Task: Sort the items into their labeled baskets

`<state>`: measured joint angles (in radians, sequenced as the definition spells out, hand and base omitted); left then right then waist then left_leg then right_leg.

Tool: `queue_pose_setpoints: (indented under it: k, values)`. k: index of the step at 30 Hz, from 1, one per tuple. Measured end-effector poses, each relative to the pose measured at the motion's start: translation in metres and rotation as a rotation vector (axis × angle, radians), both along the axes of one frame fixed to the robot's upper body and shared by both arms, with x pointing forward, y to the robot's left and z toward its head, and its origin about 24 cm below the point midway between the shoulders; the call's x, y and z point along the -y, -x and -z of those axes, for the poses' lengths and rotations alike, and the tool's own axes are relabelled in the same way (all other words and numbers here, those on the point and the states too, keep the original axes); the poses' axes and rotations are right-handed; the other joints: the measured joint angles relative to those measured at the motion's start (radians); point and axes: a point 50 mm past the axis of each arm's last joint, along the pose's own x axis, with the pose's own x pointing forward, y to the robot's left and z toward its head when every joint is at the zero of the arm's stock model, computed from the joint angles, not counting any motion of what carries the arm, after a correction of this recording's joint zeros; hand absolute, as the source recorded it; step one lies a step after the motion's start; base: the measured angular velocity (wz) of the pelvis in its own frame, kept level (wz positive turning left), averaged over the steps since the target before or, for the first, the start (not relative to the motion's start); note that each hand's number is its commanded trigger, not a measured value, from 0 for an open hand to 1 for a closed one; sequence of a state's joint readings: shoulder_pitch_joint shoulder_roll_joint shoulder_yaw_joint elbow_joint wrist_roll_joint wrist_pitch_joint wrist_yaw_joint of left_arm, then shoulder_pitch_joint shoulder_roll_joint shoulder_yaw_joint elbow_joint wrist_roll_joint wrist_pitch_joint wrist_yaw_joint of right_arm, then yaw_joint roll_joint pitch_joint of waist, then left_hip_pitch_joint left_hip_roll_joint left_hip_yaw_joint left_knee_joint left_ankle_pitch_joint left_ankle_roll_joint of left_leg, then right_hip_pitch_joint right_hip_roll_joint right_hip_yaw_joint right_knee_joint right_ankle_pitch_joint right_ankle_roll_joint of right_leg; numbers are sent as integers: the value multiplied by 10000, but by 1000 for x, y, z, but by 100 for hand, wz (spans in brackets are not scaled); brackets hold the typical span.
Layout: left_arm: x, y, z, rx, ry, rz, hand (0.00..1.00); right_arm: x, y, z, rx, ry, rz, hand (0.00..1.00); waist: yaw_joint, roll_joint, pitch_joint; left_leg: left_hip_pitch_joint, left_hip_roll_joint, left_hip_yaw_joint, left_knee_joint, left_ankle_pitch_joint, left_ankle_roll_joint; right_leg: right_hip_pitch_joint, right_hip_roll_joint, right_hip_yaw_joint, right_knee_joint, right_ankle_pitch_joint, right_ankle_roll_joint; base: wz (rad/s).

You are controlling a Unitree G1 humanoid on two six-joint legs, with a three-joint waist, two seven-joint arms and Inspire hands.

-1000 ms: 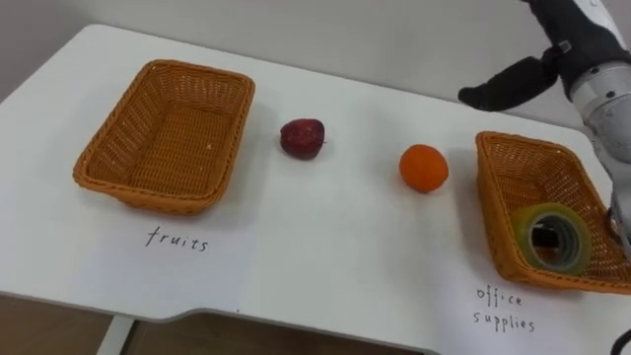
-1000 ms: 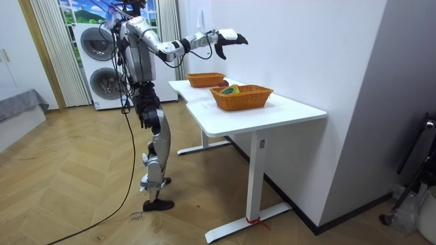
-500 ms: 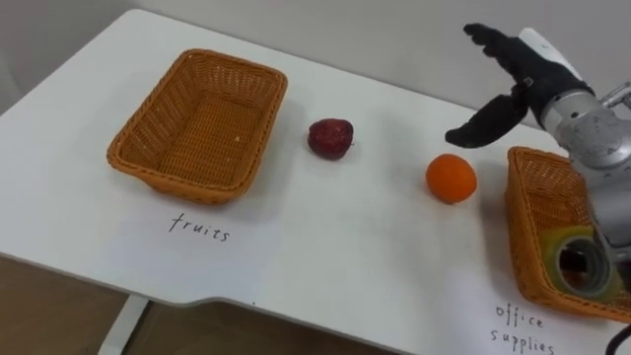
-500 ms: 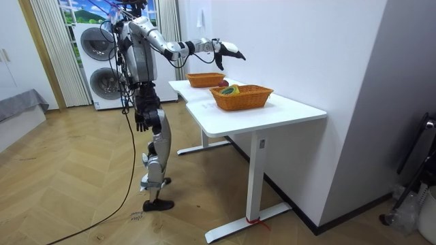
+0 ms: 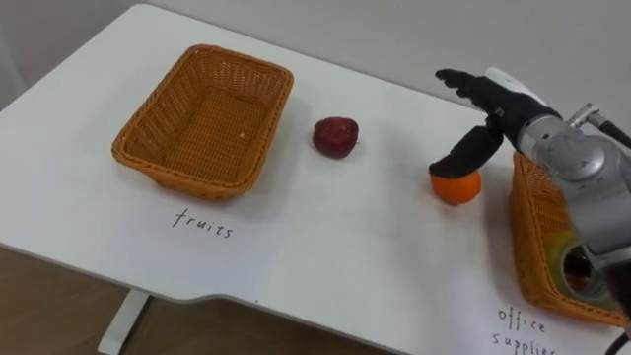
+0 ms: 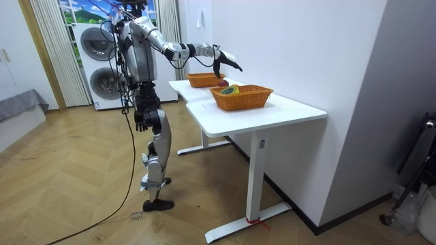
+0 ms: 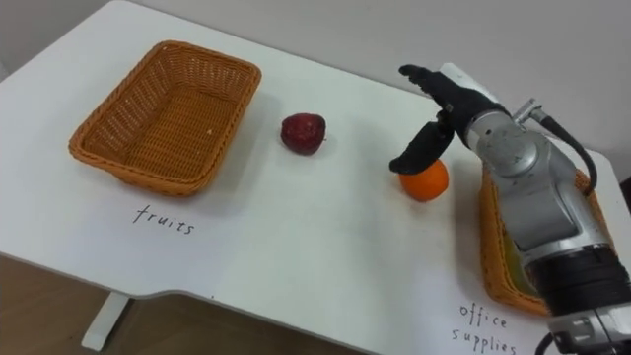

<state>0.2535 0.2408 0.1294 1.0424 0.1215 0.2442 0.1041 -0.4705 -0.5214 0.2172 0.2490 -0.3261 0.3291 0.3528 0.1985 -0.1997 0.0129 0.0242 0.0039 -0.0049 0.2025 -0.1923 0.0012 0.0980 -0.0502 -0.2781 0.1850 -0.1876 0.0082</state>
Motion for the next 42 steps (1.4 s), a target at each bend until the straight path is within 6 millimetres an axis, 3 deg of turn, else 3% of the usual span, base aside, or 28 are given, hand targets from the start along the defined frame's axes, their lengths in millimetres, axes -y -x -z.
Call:
queue_pose_setpoints:
  k: [7, 18, 35, 42]
  values:
    - [-2, -5, -1, 115, -70, 72, 0, 1, 1, 5, -525, 16, -174, 0, 24, -67, -39, -136, -1, 13, 23, 1, -3, -90, -1, -20, 0, 1, 0, 0]
    - [-3, -10, -1, 156, -93, 204, 0, -3, 3, 13, -1189, 696, -574, 0, 41, -103, -12, -141, -3, -11, 22, 1, -3, -75, -10, -164, -2, 2, 0, 0]
    - [-4, -16, -1, 85, -126, 681, 0, 15, 4, 30, -1870, 1689, 260, 0, 453, -144, 8, -131, -2, -44, 17, 4, -4, -112, -17, -265, -13, 1, 0, 0]
    - [-5, -16, -1, 86, -151, 679, 0, 18, 3, 28, -1527, 2267, 455, 0, 516, -135, 14, -157, -3, -37, 16, 4, -4, -106, -14, -239, -10, 1, 0, 0]
